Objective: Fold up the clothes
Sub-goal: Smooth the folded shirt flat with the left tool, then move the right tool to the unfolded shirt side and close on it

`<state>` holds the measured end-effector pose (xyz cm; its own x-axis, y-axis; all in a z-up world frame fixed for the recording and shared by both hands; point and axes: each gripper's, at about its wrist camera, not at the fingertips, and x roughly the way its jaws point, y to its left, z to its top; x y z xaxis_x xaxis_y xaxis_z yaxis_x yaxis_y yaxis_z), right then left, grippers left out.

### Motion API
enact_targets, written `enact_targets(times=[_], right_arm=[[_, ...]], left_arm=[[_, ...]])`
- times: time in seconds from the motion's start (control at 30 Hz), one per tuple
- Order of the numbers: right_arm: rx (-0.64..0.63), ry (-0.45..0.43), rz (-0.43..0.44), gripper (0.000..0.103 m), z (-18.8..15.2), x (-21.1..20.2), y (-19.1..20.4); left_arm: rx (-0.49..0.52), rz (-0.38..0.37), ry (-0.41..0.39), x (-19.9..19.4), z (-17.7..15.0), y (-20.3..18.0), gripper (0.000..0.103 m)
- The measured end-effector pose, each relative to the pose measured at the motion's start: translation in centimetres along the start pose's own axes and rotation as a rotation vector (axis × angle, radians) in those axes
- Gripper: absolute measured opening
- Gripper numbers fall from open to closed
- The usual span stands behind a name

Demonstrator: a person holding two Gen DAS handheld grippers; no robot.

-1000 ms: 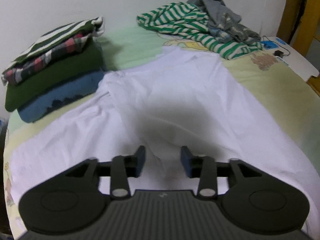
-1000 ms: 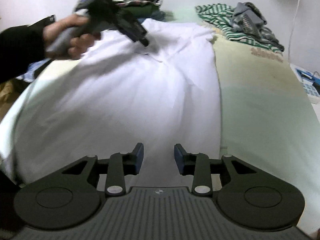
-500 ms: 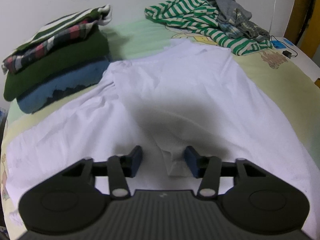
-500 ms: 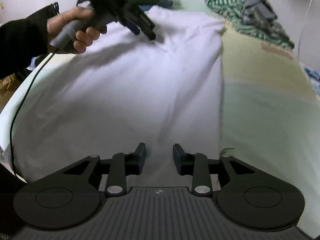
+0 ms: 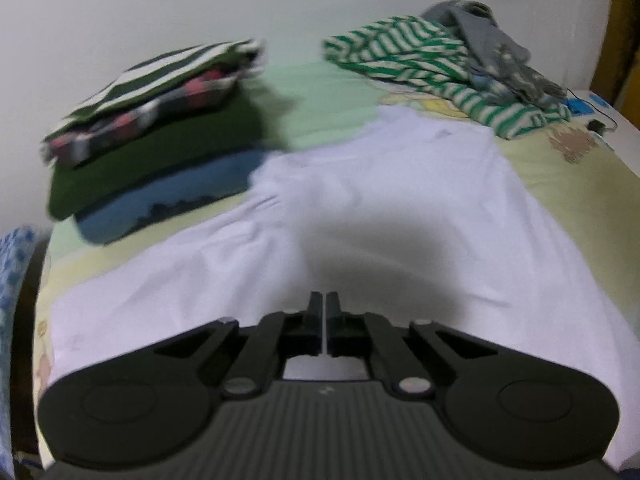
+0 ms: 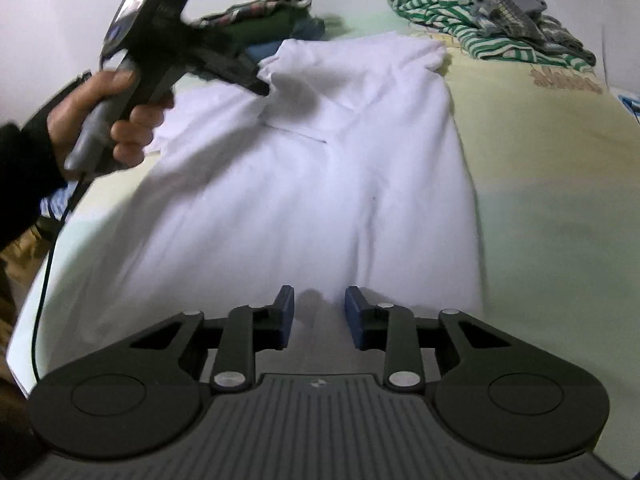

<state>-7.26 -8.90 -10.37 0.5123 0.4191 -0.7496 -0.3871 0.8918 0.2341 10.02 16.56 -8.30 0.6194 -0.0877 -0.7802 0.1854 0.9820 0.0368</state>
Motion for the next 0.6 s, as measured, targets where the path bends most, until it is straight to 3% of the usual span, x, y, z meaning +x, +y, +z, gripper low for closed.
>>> enact_targets(times=[0.13,0.2,0.23,0.27,0.4,0.47,0.5,0.53,0.6], right_arm=[[-0.051,-0.018,-0.050,0.040,0.0,-0.4,0.2],[-0.085,-0.011,-0.082,0.041,-0.1,0.0,0.5],[-0.102,-0.007,-0.097,0.044,-0.2,0.2,0.6],[-0.118,-0.004,-0.113,0.048,-0.2,0.3,0.7],[-0.192,0.007,-0.129,0.057,-0.6,0.5,1.7],[-0.185,0.003,-0.125,0.057,-0.6,0.4,1.6],[-0.177,0.002,-0.118,0.057,-0.6,0.3,1.4],[-0.171,0.004,-0.111,0.056,-0.5,0.3,1.3],[-0.166,0.014,-0.107,0.049,0.0,0.0,0.9]], left_arm=[[-0.071,-0.060,0.025,-0.1,-0.9,1.5,0.007],[-0.111,-0.086,0.025,0.0,-1.1,1.7,0.020],[-0.131,-0.097,0.022,0.1,-1.2,1.7,0.033],[-0.146,-0.110,0.018,0.3,-1.2,1.4,0.037],[-0.139,-0.117,0.025,1.0,-1.1,-0.4,0.038],[-0.124,-0.093,0.013,1.2,-1.1,-1.3,0.031],[-0.121,-0.089,0.014,1.2,-1.1,-1.5,0.021],[-0.123,-0.091,0.019,1.1,-1.0,-1.6,0.000],[-0.121,-0.081,0.014,0.6,-0.9,-1.8,0.000]])
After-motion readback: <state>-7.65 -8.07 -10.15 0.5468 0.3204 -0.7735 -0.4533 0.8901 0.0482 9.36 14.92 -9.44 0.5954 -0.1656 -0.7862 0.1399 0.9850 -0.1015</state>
